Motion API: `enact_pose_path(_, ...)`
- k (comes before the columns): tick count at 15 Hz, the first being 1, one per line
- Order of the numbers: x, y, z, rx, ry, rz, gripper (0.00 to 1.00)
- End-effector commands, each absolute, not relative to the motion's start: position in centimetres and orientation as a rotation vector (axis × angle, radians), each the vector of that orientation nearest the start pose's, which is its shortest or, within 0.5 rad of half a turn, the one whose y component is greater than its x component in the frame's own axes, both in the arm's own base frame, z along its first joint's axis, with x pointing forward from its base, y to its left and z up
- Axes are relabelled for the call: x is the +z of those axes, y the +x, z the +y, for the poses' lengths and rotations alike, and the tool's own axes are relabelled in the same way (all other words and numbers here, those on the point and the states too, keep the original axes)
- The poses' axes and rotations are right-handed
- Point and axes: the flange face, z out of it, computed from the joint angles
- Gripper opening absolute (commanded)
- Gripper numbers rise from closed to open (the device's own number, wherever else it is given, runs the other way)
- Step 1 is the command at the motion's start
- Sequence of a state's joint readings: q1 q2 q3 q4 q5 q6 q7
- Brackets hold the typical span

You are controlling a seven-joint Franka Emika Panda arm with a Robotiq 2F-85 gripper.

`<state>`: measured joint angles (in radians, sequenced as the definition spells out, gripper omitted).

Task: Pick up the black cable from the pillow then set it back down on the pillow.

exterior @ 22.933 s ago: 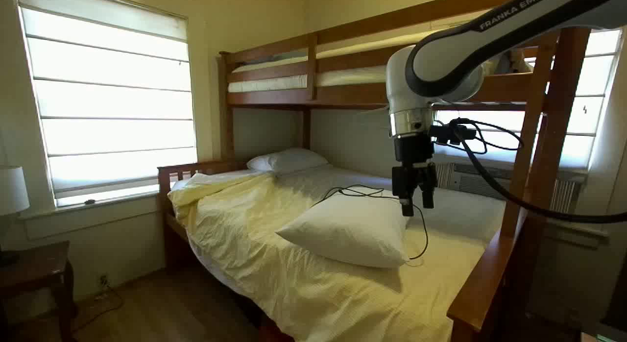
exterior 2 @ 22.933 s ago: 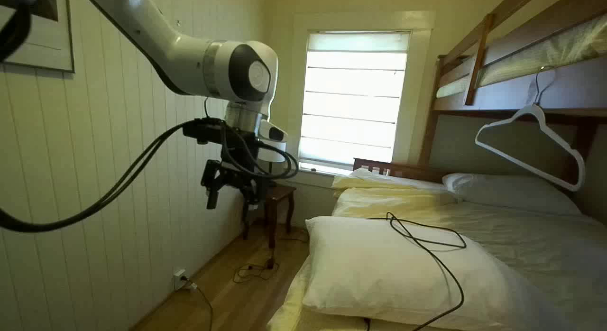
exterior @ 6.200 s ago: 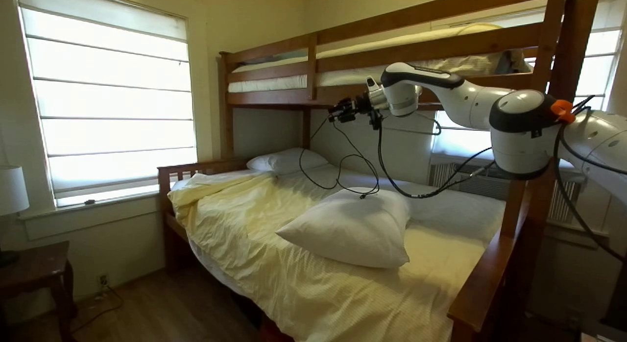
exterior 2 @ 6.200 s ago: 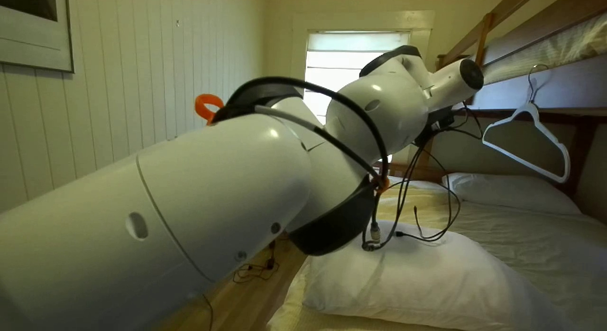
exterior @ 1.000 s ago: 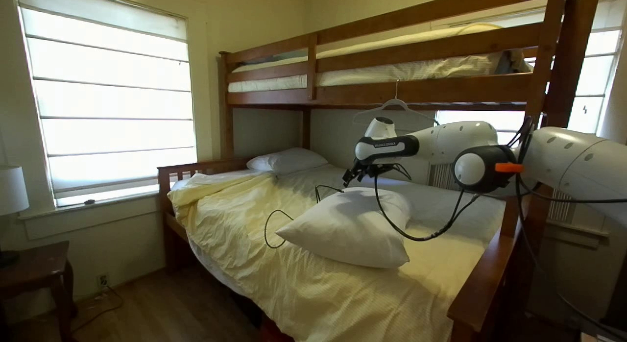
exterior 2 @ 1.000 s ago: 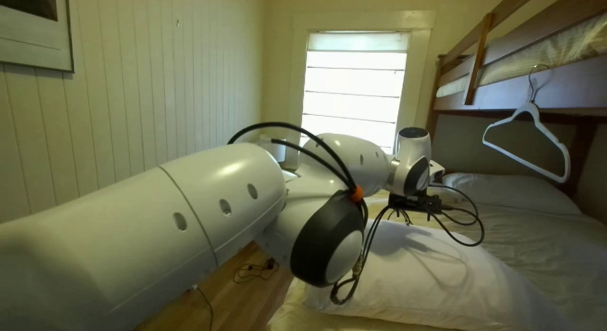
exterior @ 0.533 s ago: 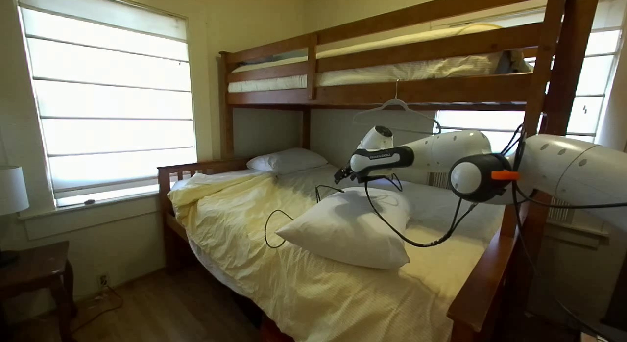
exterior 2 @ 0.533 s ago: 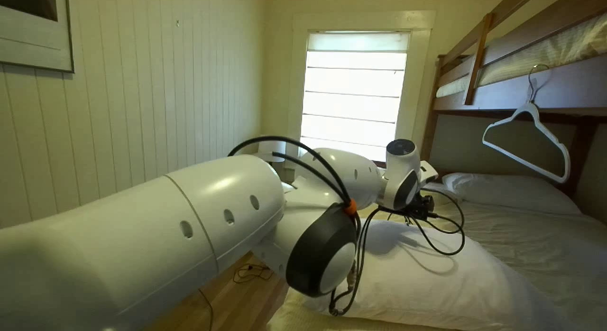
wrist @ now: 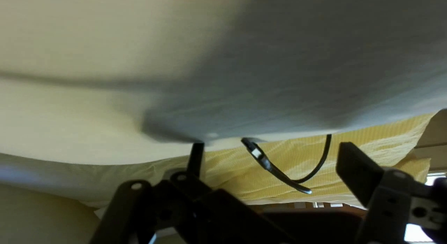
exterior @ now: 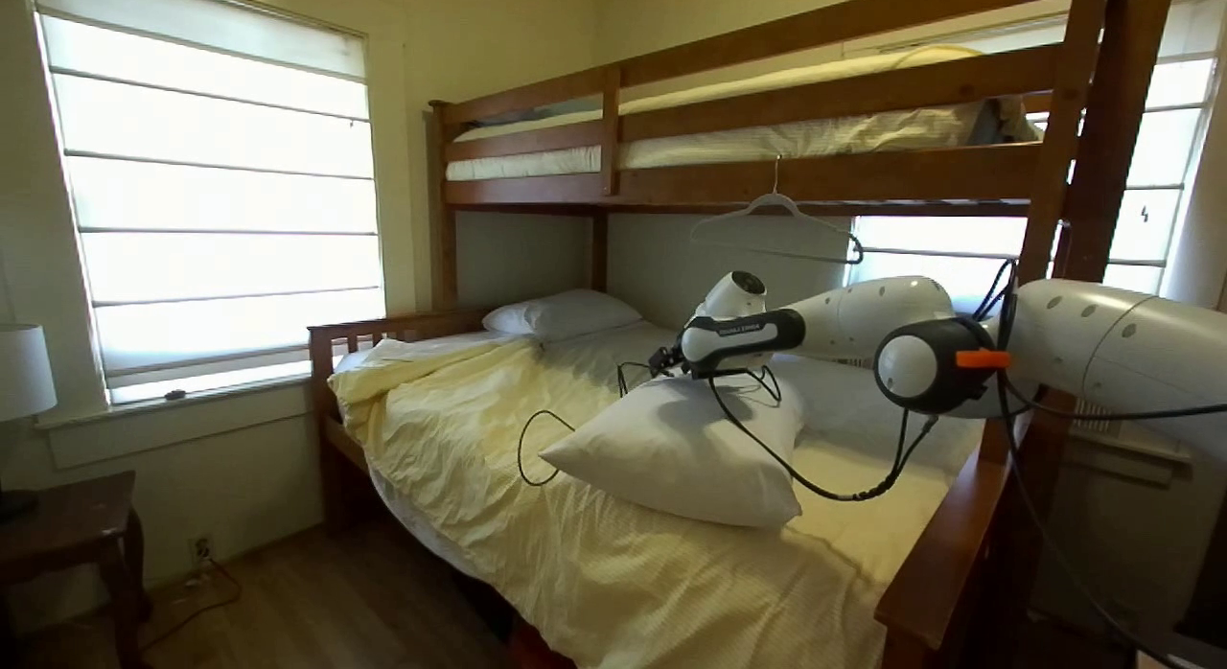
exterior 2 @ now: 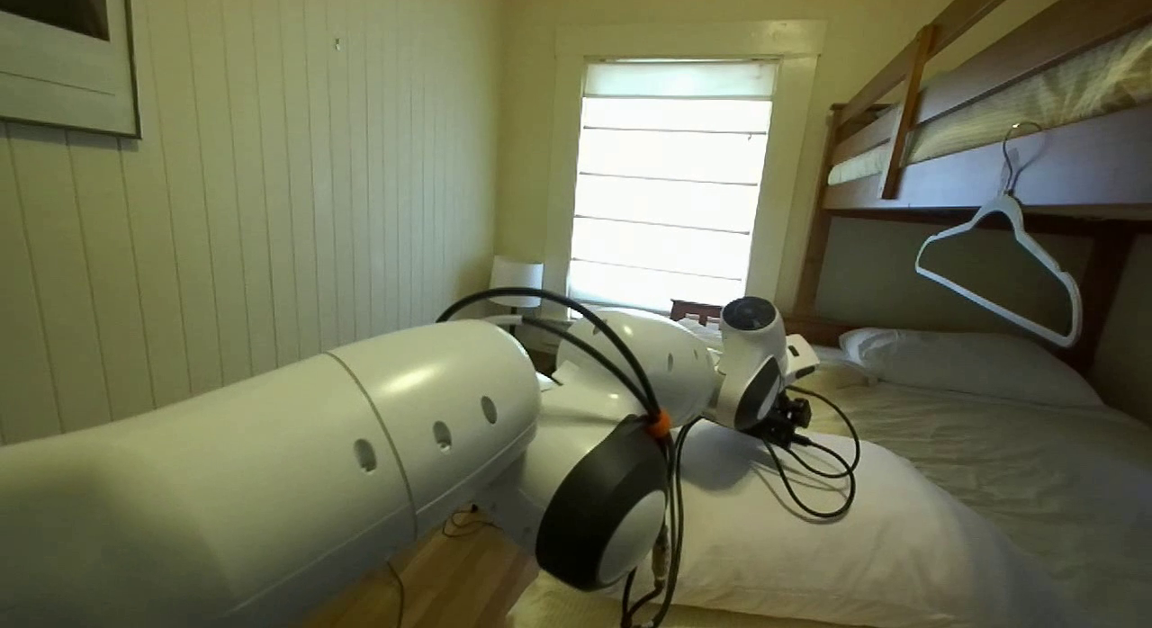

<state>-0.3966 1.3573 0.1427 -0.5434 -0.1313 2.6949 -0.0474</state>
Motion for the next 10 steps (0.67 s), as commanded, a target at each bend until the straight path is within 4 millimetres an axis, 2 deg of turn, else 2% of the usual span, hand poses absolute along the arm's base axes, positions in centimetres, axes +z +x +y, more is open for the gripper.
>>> enact_pose_path(1, 25.61, 80.31, -29.14, -1.269, -2.974, 0.511, 0.71)
enact_pose_path(2, 25.57, 80.29, -29.19, -1.271, -2.975, 0.522, 0.69)
enact_pose_path(10, 25.41, 80.28, -29.16, -1.29, -3.003, 0.574, 0.11)
